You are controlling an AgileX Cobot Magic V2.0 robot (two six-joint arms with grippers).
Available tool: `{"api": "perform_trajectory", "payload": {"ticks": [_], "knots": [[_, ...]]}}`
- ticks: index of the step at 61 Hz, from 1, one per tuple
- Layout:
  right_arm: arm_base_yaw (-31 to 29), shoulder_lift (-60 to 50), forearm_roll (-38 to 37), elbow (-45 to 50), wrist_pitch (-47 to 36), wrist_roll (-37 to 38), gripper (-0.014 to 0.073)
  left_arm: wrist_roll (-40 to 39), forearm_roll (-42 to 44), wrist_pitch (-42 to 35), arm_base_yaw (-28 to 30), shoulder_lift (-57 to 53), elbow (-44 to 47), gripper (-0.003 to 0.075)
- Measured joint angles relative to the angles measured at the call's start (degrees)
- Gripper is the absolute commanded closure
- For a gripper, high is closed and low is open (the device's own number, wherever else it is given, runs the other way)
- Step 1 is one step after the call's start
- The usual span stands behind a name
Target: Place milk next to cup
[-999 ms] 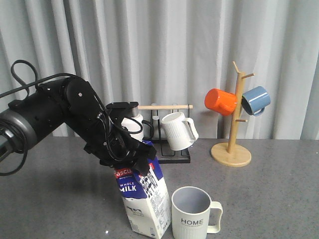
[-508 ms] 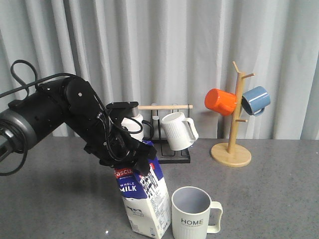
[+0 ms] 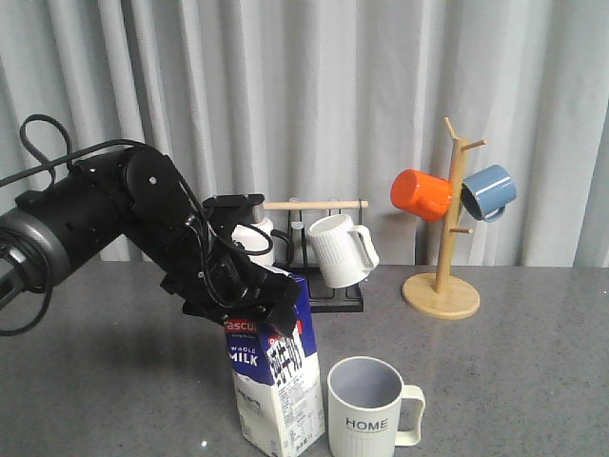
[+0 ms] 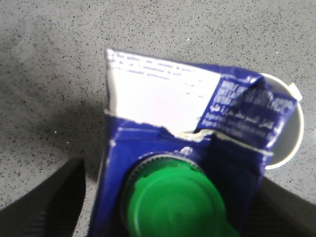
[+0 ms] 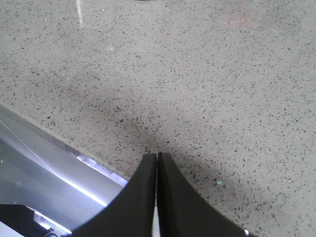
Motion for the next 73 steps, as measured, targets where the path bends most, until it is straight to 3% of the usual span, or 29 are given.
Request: {"api": "perform_trajectory", "payload": {"ticks": [21,49,57,69,73], "knots": [[0.0,0.0,0.0,0.0,0.0,0.0,0.0601,0.0,-1.1,0.0,0.0,-1.7,0.0,0.0179],[0.0,0.0,0.0,0.0,-0.3,0.0,0.0600,-0.1,-1.1,0.2,0.0,-13.8,0.0,0.0206],[0.0,0.0,0.0,0.0,-1.6,0.7,0.0600,-0.2,-1.1,0.6,0.0,-19.6,0.0,0.0323],[0.0,0.0,0.0,0.0,-5.1,4.4,0.0599,0.0,0.8,0.7,0.0,-30.3,2.1,0.0673],[0.0,0.0,0.0,0.0,-5.9,4.9,0.0599,0.0,3.1,0.7,0.0,-33.8,3.9,0.0729]]}}
